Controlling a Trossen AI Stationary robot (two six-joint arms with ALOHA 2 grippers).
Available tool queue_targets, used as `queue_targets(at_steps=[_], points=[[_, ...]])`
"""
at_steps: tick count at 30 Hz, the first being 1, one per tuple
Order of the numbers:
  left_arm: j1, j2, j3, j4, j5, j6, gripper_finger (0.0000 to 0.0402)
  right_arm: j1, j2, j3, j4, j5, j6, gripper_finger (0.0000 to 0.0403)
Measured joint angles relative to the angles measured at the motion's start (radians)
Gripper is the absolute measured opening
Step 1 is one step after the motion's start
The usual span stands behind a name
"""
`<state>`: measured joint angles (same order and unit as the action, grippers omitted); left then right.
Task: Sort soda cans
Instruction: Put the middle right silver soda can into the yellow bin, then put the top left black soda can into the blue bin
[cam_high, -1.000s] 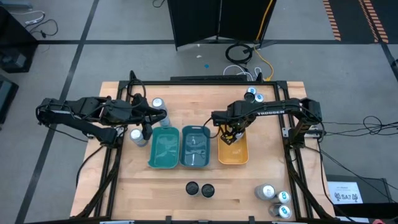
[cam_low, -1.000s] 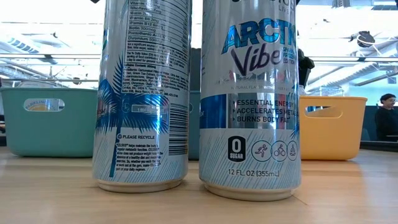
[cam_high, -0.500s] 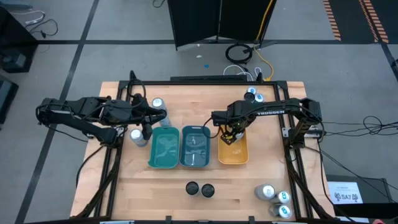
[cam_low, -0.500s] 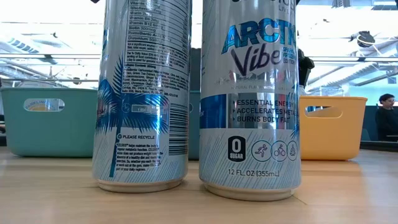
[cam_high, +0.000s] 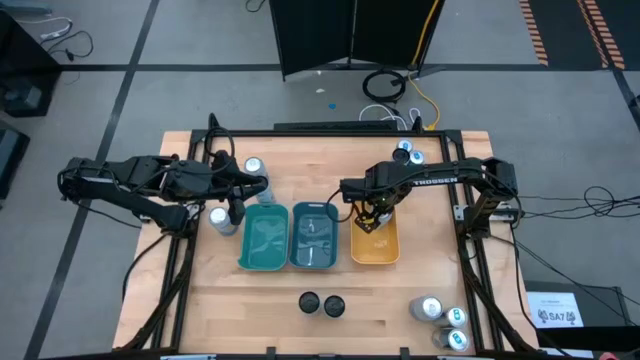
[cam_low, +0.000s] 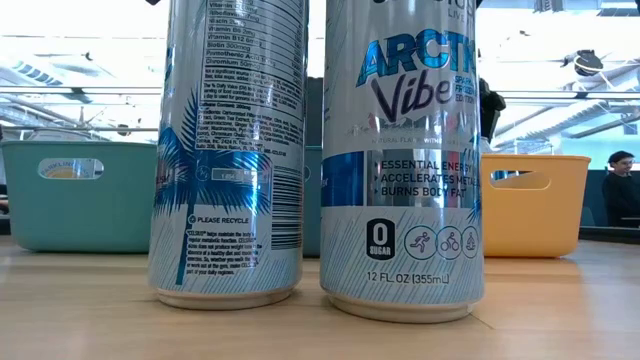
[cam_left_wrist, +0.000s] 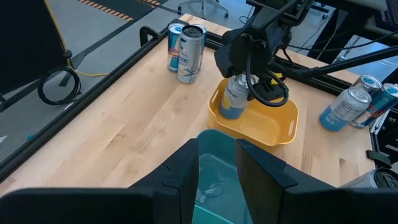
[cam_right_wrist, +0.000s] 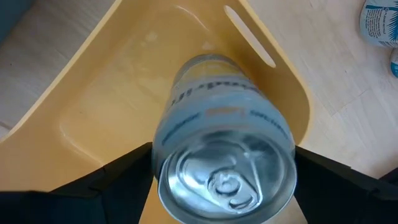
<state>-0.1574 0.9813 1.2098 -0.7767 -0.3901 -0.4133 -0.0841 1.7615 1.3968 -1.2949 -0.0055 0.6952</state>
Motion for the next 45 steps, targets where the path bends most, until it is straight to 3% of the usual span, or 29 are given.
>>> queue_targets(at_steps=[16,28,35,45], points=[[0.0,0.0,0.0,0.0,0.0,0.001,0.0116,0.0,-0.008,0.0,0.0,0.006,0.0,0.0373],[0.0,0.0,0.0,0.001,0.0,0.0,0.0116,0.0,-0.15,-0.001,0.007,0.009,0.066,0.0373],[0.0,0.0,0.0,0.001,-0.004,0.0,0.0116,0.0,-0.255,-0.001,0.022,0.155,0.121,0.0373],[0.0,0.0,0.0,0.001,-0.007,0.0,0.0116,-0.003,-0.319,-0.001,0.012,0.277,0.186,0.0373]])
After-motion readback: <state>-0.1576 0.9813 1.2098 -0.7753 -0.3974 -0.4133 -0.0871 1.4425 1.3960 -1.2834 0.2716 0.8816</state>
